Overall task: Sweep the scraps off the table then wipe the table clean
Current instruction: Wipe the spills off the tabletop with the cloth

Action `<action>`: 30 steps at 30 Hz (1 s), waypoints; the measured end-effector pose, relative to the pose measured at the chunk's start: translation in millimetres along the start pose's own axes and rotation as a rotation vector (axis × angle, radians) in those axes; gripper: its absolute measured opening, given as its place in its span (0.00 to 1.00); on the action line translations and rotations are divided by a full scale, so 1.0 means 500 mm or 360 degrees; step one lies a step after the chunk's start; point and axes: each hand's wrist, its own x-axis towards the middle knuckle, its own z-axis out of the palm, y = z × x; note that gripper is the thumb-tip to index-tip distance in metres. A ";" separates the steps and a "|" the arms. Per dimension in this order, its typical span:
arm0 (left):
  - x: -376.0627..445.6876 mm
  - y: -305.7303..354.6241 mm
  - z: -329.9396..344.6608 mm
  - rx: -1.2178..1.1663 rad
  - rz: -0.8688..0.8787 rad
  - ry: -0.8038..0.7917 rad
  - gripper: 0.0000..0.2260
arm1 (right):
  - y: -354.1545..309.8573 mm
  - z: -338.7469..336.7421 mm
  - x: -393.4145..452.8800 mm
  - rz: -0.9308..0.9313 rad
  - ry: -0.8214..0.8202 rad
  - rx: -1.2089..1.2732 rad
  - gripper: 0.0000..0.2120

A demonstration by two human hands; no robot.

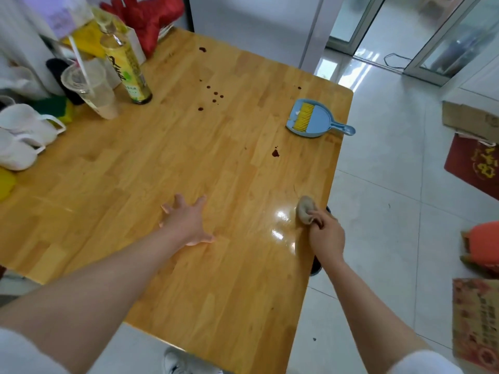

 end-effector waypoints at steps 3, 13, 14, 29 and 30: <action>0.002 -0.001 -0.004 0.0010 -0.0008 -0.0017 0.53 | -0.060 0.062 -0.036 0.0099 0.0079 0.0044 0.18; 0.005 -0.004 0.000 0.0256 0.0046 0.0021 0.51 | -0.084 0.041 0.053 -0.0001 -0.0116 0.0025 0.18; 0.005 -0.007 -0.001 0.0282 0.0068 0.0036 0.51 | -0.086 0.043 0.062 0.0207 0.0136 0.0064 0.18; 0.148 -0.173 -0.163 0.0038 0.0009 0.0112 0.51 | -0.122 0.062 0.113 0.0426 0.0343 0.0011 0.21; 0.155 -0.174 -0.162 -0.0009 0.0005 0.0100 0.53 | -0.141 0.102 0.090 0.0285 0.0280 -0.0037 0.21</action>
